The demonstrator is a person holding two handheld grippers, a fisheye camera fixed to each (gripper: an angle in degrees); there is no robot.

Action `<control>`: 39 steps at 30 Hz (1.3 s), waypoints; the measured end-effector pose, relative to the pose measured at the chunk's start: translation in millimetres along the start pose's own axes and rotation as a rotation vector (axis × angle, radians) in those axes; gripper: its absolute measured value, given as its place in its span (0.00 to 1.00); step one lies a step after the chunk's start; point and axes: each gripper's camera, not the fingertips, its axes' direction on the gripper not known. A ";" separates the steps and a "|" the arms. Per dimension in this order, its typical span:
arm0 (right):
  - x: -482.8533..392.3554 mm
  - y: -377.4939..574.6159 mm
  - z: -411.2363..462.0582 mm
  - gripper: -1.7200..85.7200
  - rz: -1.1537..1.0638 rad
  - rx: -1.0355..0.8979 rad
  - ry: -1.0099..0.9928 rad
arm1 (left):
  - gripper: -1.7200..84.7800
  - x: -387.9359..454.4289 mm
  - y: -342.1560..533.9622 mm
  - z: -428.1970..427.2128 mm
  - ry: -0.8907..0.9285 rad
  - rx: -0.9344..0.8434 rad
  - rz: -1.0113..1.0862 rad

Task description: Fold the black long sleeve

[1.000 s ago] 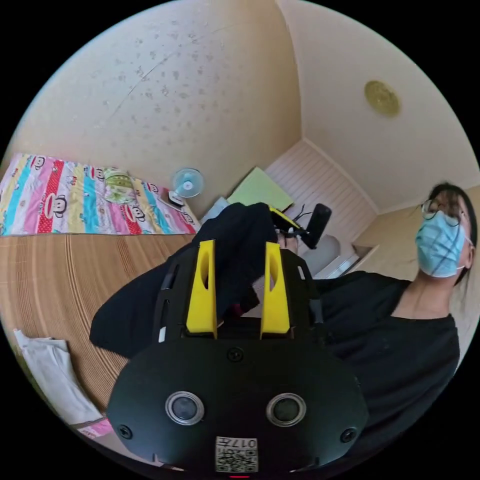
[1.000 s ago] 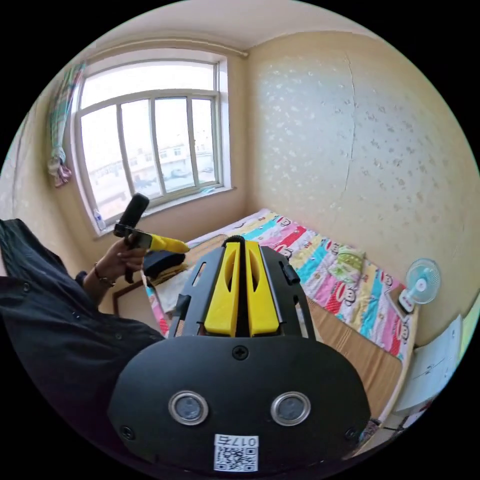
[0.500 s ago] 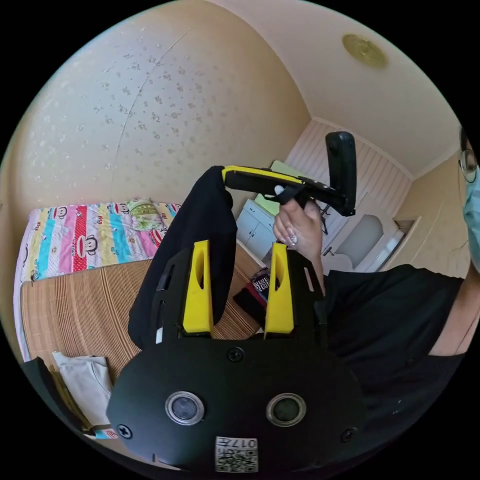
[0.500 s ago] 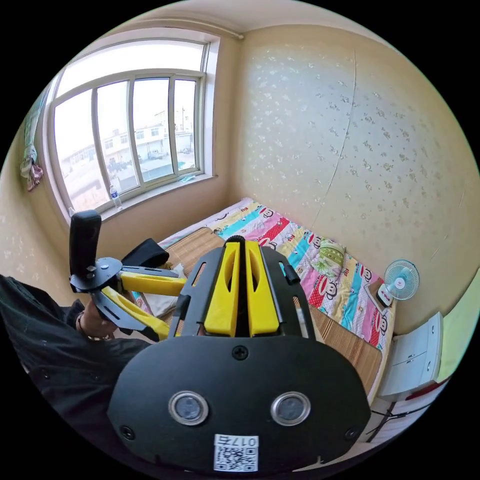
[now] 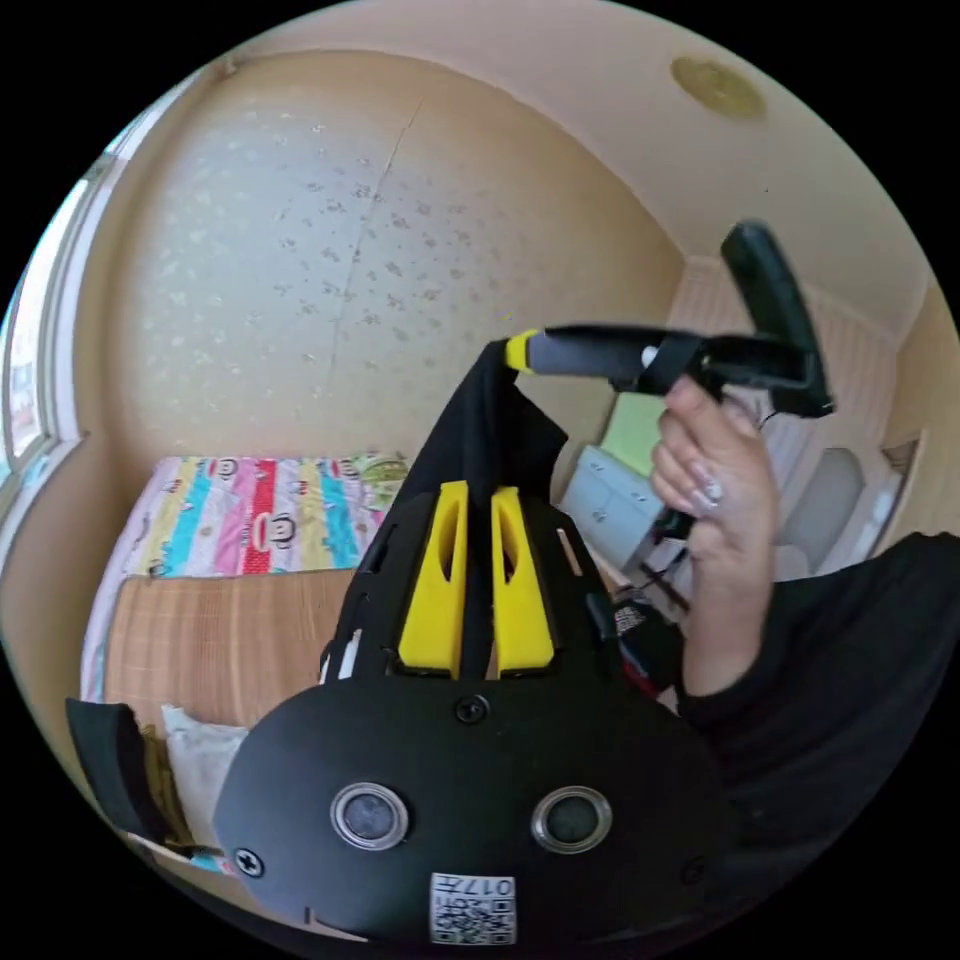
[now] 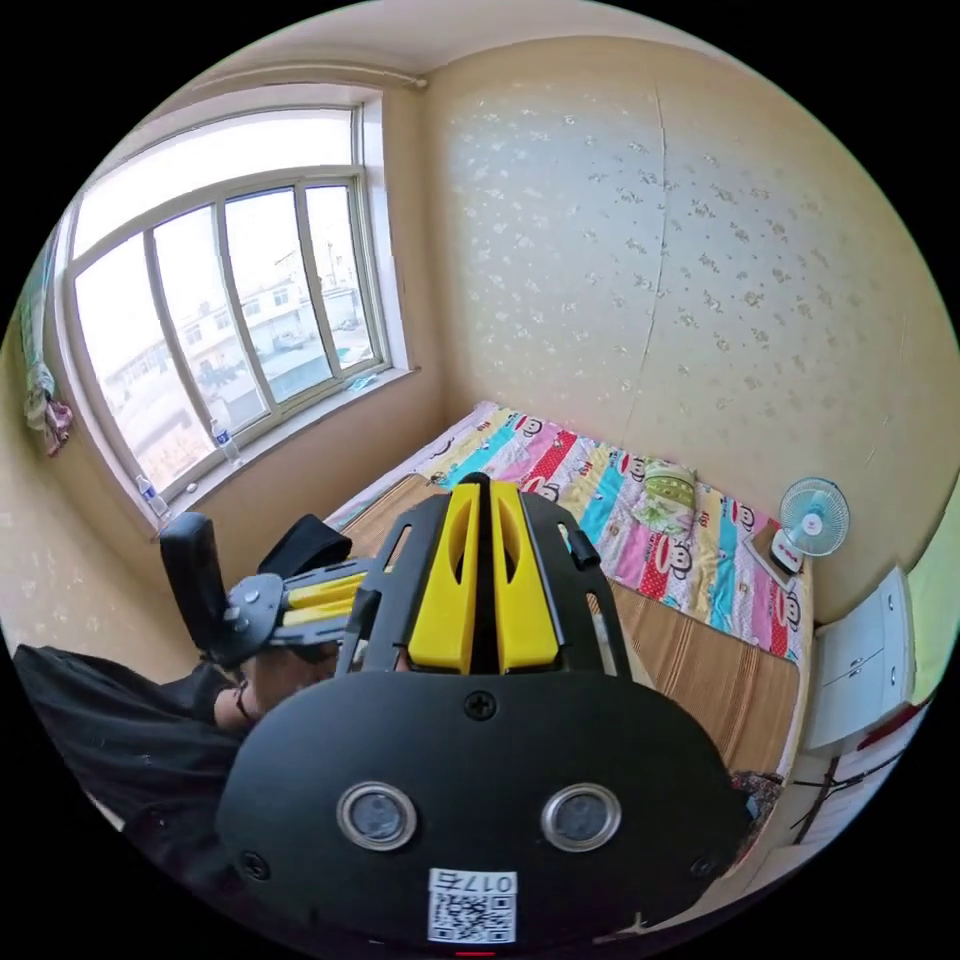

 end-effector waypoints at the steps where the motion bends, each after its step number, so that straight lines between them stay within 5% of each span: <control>1: 7.7 0.5 -3.3 0.05 -0.007 0.004 -0.046 | 0.07 -11.4 -3.5 -5.9 0.080 0.005 -0.004; 5: 58.9 13.1 -28.8 0.04 -0.069 0.045 -0.459 | 0.06 -80.2 -11.2 -19.0 0.480 0.107 -0.289; 8: 94.1 37.1 -40.9 0.04 -0.055 0.045 -0.734 | 0.05 -85.2 -28.1 -29.1 0.516 0.135 -0.263; 13: 121.4 92.9 -26.4 0.07 0.062 -0.101 -0.572 | 0.05 -60.1 -52.4 -65.2 0.403 0.186 -0.201; 22: 57.9 120.5 16.9 0.21 0.021 -0.151 -0.772 | 0.05 3.5 -89.3 -127.5 0.241 0.293 -0.111; 28: 52.3 87.9 -2.1 0.17 0.015 0.009 -0.611 | 0.05 14.7 -102.7 -169.2 0.223 0.336 -0.096; 33: 68.1 50.8 -2.2 0.07 -0.054 -0.065 -0.815 | 0.05 -2.2 -110.5 -206.3 0.186 0.352 -0.125; 39: 157.5 42.4 -74.4 0.04 0.139 0.097 -0.574 | 0.06 -80.1 -117.7 -250.3 0.188 0.247 -0.216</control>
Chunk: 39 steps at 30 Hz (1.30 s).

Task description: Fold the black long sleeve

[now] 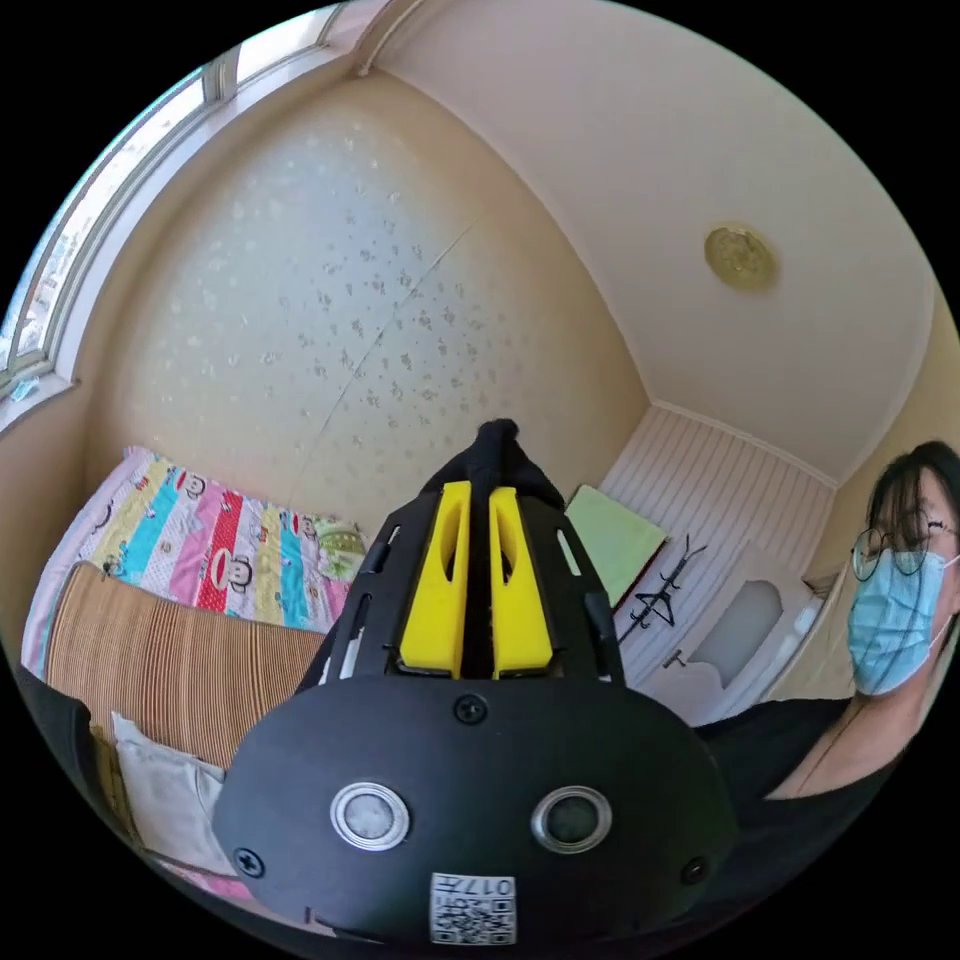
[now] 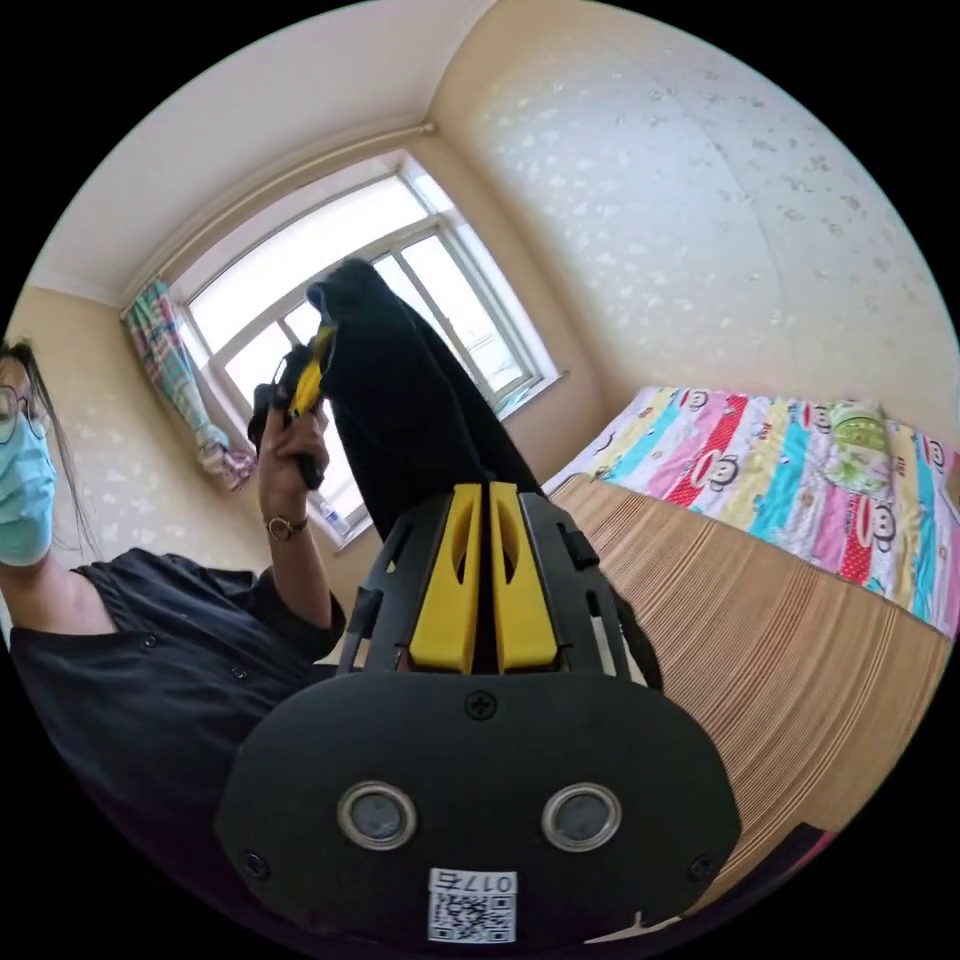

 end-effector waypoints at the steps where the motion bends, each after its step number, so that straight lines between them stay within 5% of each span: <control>1: 2.6 -3.4 -11.7 0.04 0.005 0.020 0.010 | 0.06 -21.2 -4.8 -5.3 0.039 -0.053 -0.016; 7: -6.2 -18.8 -132.2 0.03 0.052 0.251 0.196 | 0.03 -123.7 15.9 -53.3 0.178 -0.255 -0.109; 19: -148.5 8.6 -303.9 0.03 -0.201 0.712 0.371 | 0.03 18.4 -48.1 -146.4 0.373 0.097 0.365; 25: -153.8 -20.9 -317.8 0.03 -0.368 0.883 0.637 | 0.03 31.0 -116.3 -132.4 0.155 0.230 0.310; 28: -90.4 -83.3 -297.9 0.03 -0.320 0.723 0.818 | 0.04 -9.8 -153.1 -70.9 -0.047 0.163 0.287; 33: 172.6 -190.1 -236.8 0.03 -0.072 0.168 0.761 | 0.06 -173.9 -194.2 79.3 -0.239 -0.106 0.189; 39: 451.7 -158.3 -121.5 0.03 0.337 -0.294 0.651 | 0.10 -416.3 -127.2 201.6 -0.564 -0.567 -0.167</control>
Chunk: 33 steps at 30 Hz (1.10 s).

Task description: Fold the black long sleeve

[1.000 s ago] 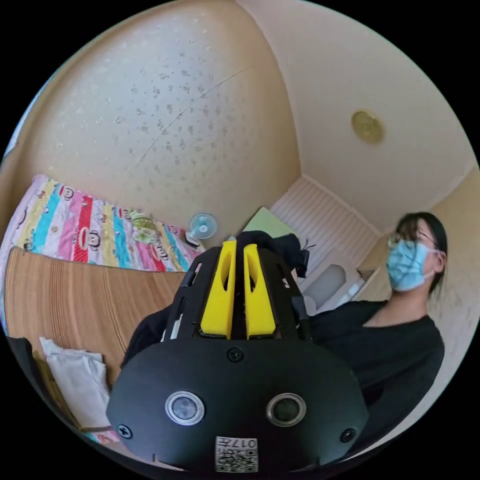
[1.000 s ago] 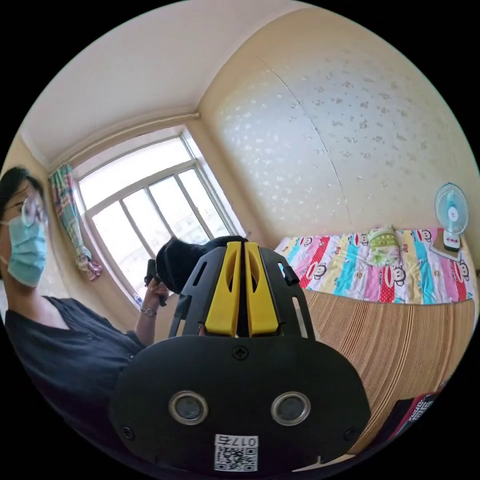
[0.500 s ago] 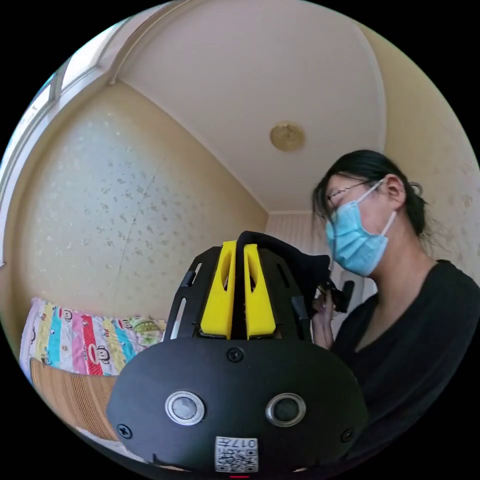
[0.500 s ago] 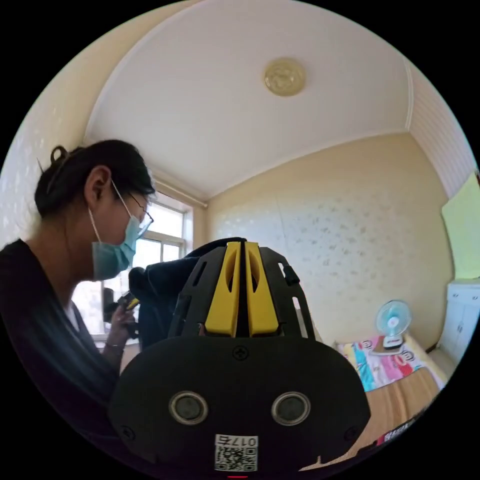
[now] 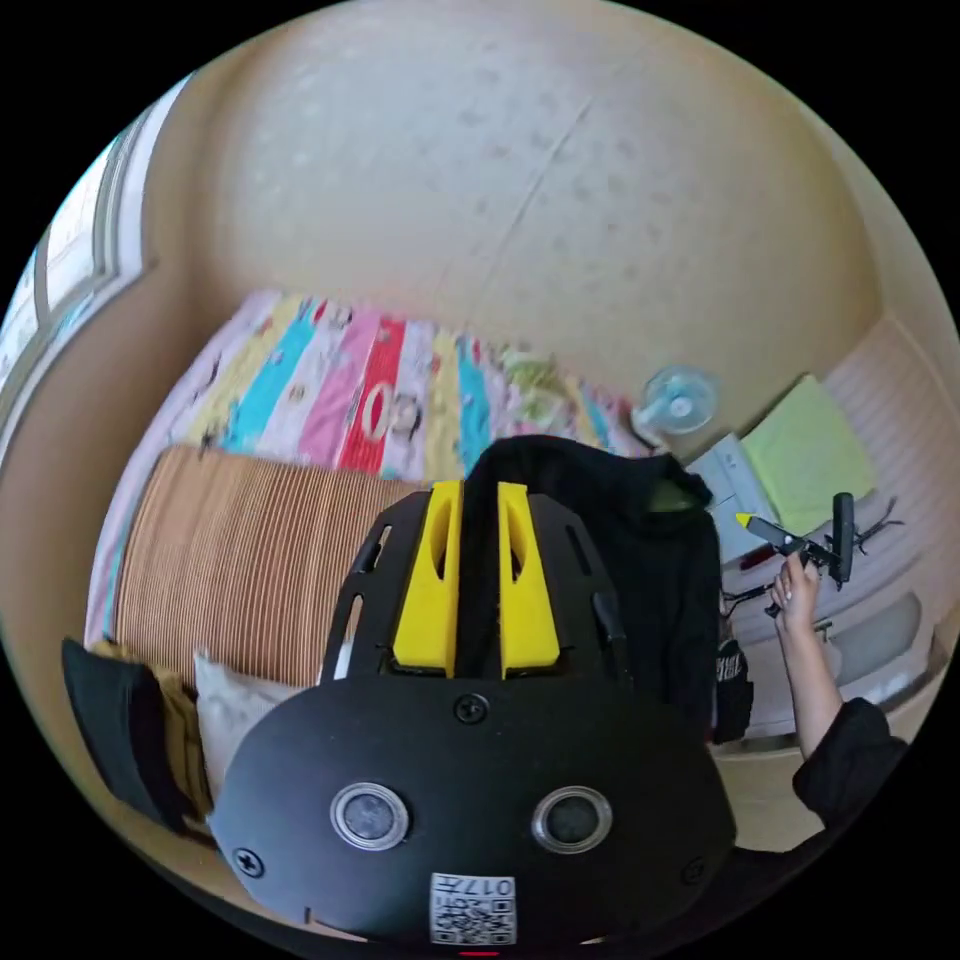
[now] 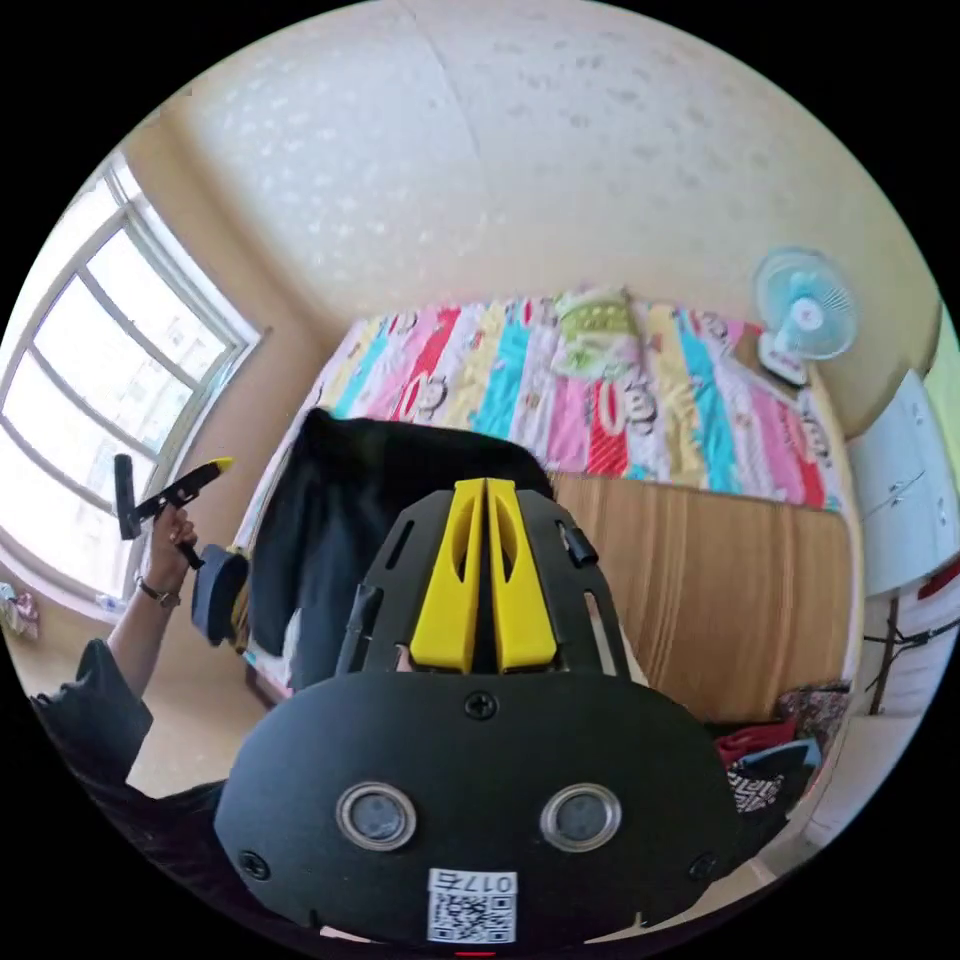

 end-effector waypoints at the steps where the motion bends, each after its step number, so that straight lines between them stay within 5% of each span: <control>1: 6.5 5.8 17.3 0.03 0.001 -0.027 0.001 | 0.10 -21.3 19.0 26.9 0.004 -0.077 -0.016; 8: 85.8 150.3 211.7 0.12 0.139 -0.542 0.013 | 0.11 -116.8 186.3 138.0 -0.068 -0.527 -0.095; 14: 142.9 262.2 268.9 0.13 0.313 -0.804 0.165 | 0.11 -174.4 241.8 144.8 -0.082 -0.682 -0.187; 19: 187.5 258.7 275.0 0.07 0.055 -1.038 0.166 | 0.11 -198.7 241.9 113.6 -0.092 -0.731 -0.165; 21: 226.4 245.9 263.1 0.07 -0.156 -1.158 0.487 | 0.11 -205.2 237.7 95.3 -0.101 -0.747 -0.138; 23: 275.8 226.0 236.9 0.07 -0.175 -1.128 0.766 | 0.11 -212.0 233.6 68.3 -0.094 -0.761 -0.101; 25: 330.0 190.9 192.8 0.07 0.044 -1.032 0.819 | 0.11 -216.7 230.4 47.5 -0.087 -0.760 -0.073; 27: 378.1 158.8 124.6 0.08 0.417 -0.816 0.655 | 0.11 -222.3 226.1 27.4 -0.080 -0.741 -0.052; 33: 310.5 186.1 68.3 0.11 0.592 -0.381 0.169 | 0.11 -250.9 206.6 -4.4 -0.014 -0.714 -0.077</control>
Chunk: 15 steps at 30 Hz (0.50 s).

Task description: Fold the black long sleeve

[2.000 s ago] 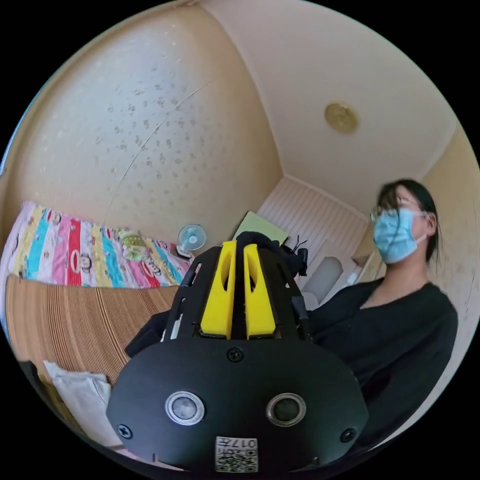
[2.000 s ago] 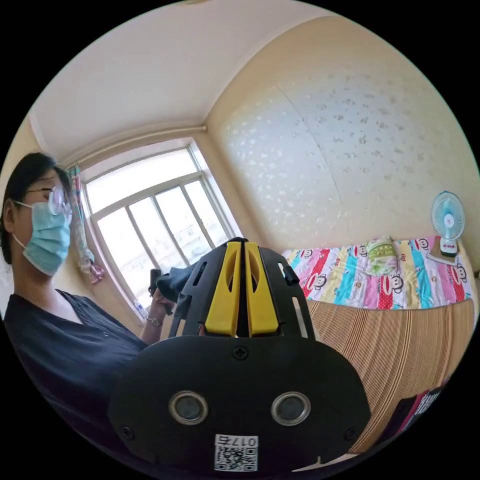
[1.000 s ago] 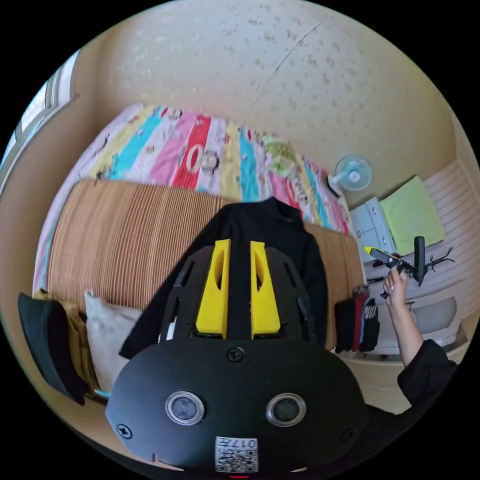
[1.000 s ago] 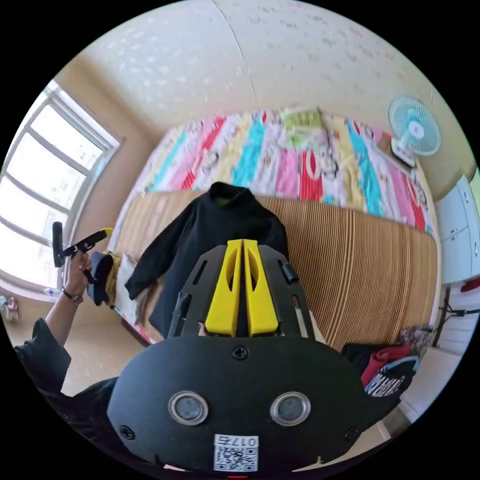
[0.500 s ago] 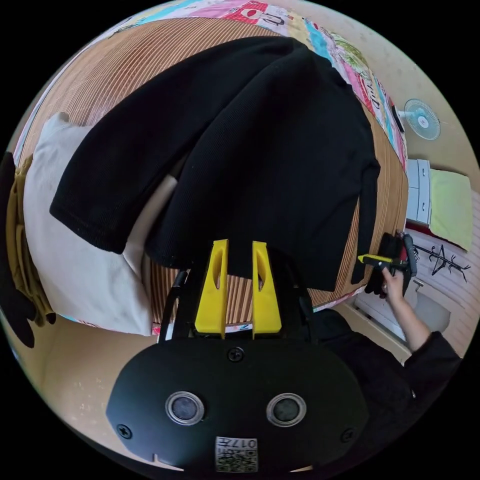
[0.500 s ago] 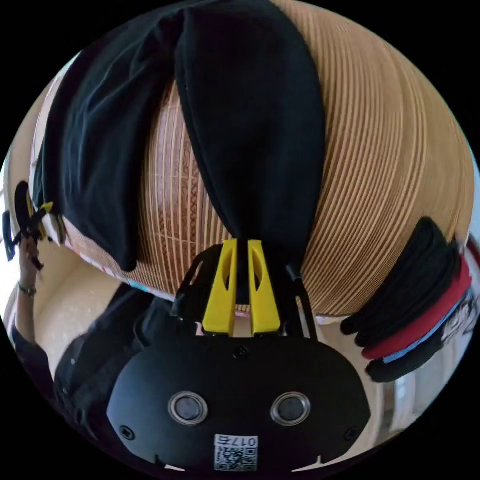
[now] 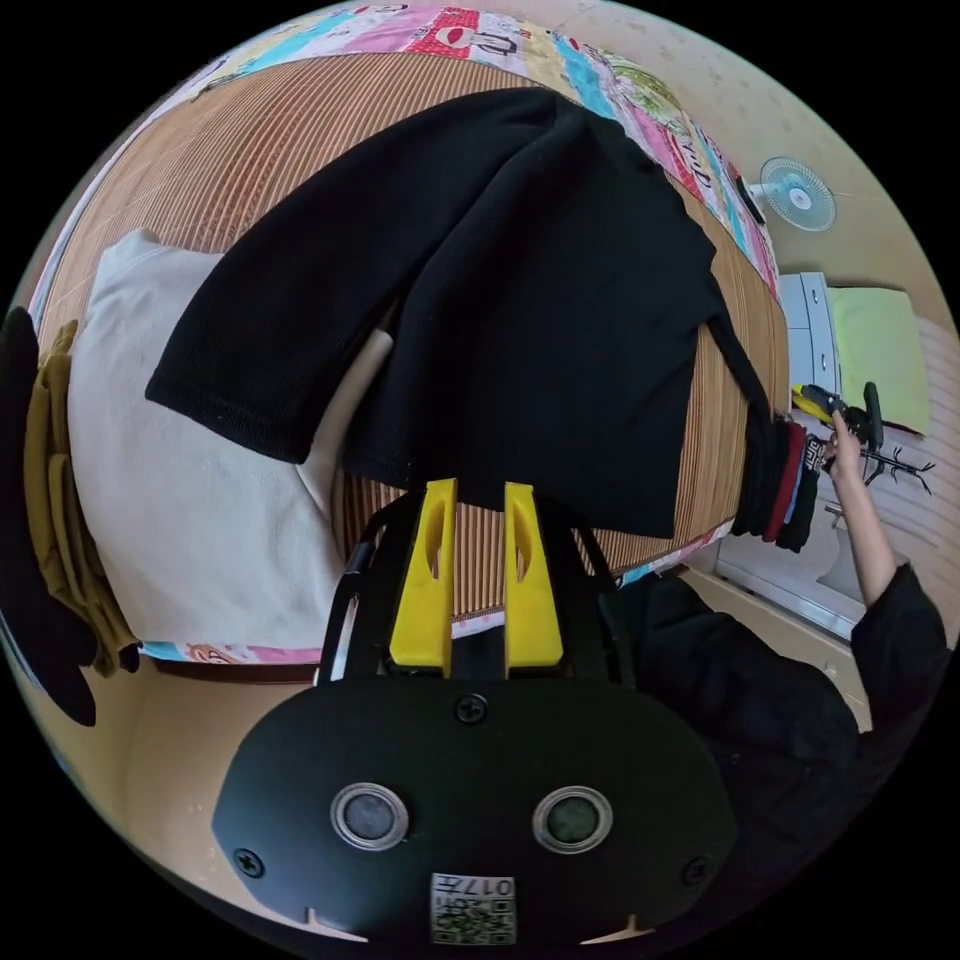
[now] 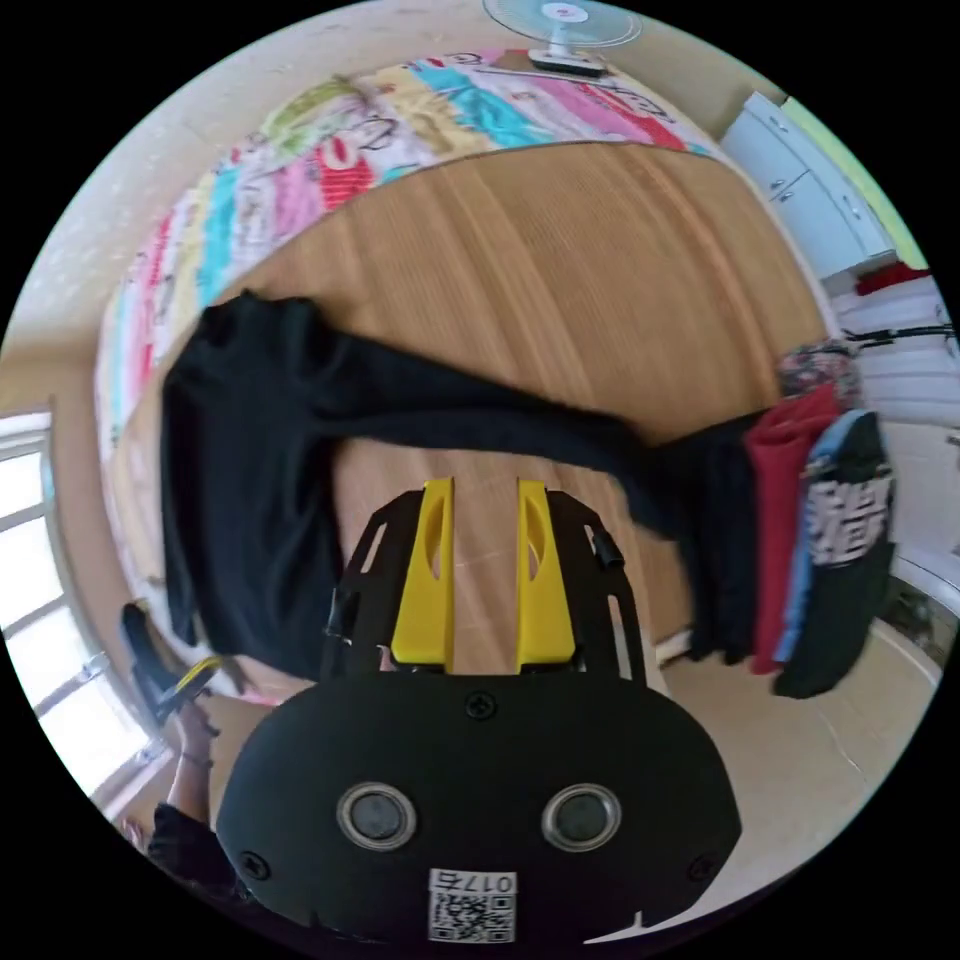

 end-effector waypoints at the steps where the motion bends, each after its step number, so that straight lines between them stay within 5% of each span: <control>1: -11.4 12.4 8.6 0.11 -0.025 -0.013 -0.070 | 0.11 -3.0 -4.7 -4.3 0.004 -0.009 0.008; 3: -75.2 63.2 55.1 0.08 -0.238 -0.146 -0.291 | 0.11 -2.6 -13.7 -11.1 -0.015 -0.017 0.044; 5: -125.1 102.6 91.5 0.06 -0.368 -0.254 -0.257 | 0.11 2.9 -29.6 -18.7 -0.103 -0.030 0.141; 9: -176.9 191.7 181.4 0.03 -0.585 -0.501 0.281 | 0.11 0.2 -43.4 -11.5 -0.181 -0.105 0.226; 15: -106.3 268.4 153.3 0.02 -0.736 -0.328 0.593 | 0.06 8.8 12.9 16.5 -0.080 -0.167 0.179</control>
